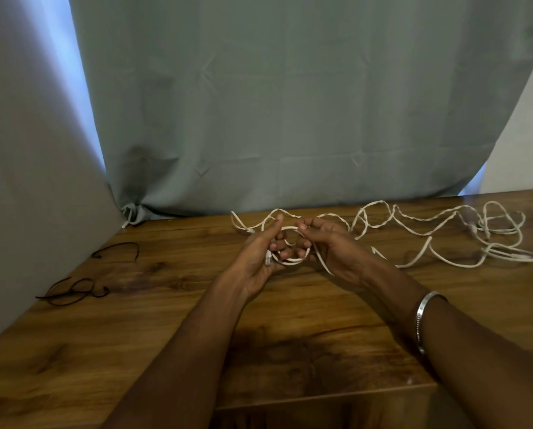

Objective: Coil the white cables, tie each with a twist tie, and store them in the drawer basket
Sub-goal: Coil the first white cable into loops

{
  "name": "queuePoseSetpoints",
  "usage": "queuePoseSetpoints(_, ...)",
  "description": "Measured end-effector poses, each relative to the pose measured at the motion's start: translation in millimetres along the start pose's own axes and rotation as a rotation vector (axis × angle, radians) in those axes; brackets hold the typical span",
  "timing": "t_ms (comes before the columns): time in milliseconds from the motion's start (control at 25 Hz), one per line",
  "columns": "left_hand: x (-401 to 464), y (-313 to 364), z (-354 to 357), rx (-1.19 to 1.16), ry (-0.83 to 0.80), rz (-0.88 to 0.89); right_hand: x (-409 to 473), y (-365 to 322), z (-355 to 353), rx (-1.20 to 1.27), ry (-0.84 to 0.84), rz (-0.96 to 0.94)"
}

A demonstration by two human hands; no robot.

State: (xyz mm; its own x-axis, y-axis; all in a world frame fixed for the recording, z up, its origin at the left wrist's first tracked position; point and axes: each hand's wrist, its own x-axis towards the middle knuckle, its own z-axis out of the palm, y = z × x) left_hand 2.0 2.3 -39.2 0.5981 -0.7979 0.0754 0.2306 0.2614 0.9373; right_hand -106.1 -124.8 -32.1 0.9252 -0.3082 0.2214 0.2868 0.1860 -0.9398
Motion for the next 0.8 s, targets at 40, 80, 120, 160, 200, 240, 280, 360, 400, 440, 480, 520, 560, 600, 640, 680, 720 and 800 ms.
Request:
queuePoseSetpoints(40, 1, 0, -2, 0.075, 0.014, 0.026, 1, 1, 0, -0.002, 0.012, -0.023)
queuePoseSetpoints(80, 1, 0, -1, 0.135, 0.021, 0.042, 4, 3, 0, -0.004, 0.036, -0.053)
queuePoseSetpoints(120, 3, -1, -1, 0.158, 0.021, 0.039, 7, 6, -1, 0.005, 0.067, -0.078)
queuePoseSetpoints(160, 4, -1, 1, 0.143, 0.010, 0.023, 11, 7, -1, 0.025, 0.099, -0.094)
queuePoseSetpoints(200, 6, -1, 3, 0.106, -0.007, -0.003, 14, 8, -2, 0.048, 0.128, -0.106)
queuePoseSetpoints(240, 6, 0, 6, 0.056, -0.035, -0.031, 16, 8, -1, 0.071, 0.154, -0.110)
queuePoseSetpoints(280, 5, 1, 9, 0.010, -0.072, -0.053, 17, 8, -1, 0.098, 0.178, -0.110)
queuePoseSetpoints(360, 2, 3, 13, -0.059, -0.146, -0.076, 15, 7, 0, 0.155, 0.211, -0.118)
queuePoseSetpoints(400, -1, 5, 14, -0.088, -0.178, -0.084, 14, 7, -1, 0.164, 0.220, -0.123)
queuePoseSetpoints(440, -4, 6, 13, -0.116, -0.208, -0.096, 12, 7, -1, 0.160, 0.225, -0.125)
queuePoseSetpoints(480, -5, 7, 11, -0.141, -0.236, -0.109, 11, 7, -1, 0.141, 0.224, -0.130)
queuePoseSetpoints(520, -7, 8, 9, -0.163, -0.254, -0.115, 11, 8, -3, 0.107, 0.219, -0.140)
queuePoseSetpoints(560, -7, 8, 7, -0.186, -0.256, -0.115, 11, 8, -3, 0.057, 0.209, -0.153)
queuePoseSetpoints(600, -6, 8, 5, -0.215, -0.242, -0.111, 10, 8, -3, -0.032, 0.202, -0.171)
queuePoseSetpoints(640, -4, 7, 3, -0.246, -0.216, -0.106, 9, 8, -4, -0.169, 0.205, -0.191)
queuePoseSetpoints(680, -1, 5, 1, -0.266, -0.186, -0.100, 7, 8, -8, -0.350, 0.218, -0.223)
queuePoseSetpoints(720, 0, 5, -1, -0.280, -0.161, -0.085, 5, 9, -11, -0.547, 0.220, -0.261)
queuePoseSetpoints(800, 4, 6, -6, -0.337, -0.106, -0.044, 3, 9, -22, -0.929, 0.200, -0.328)
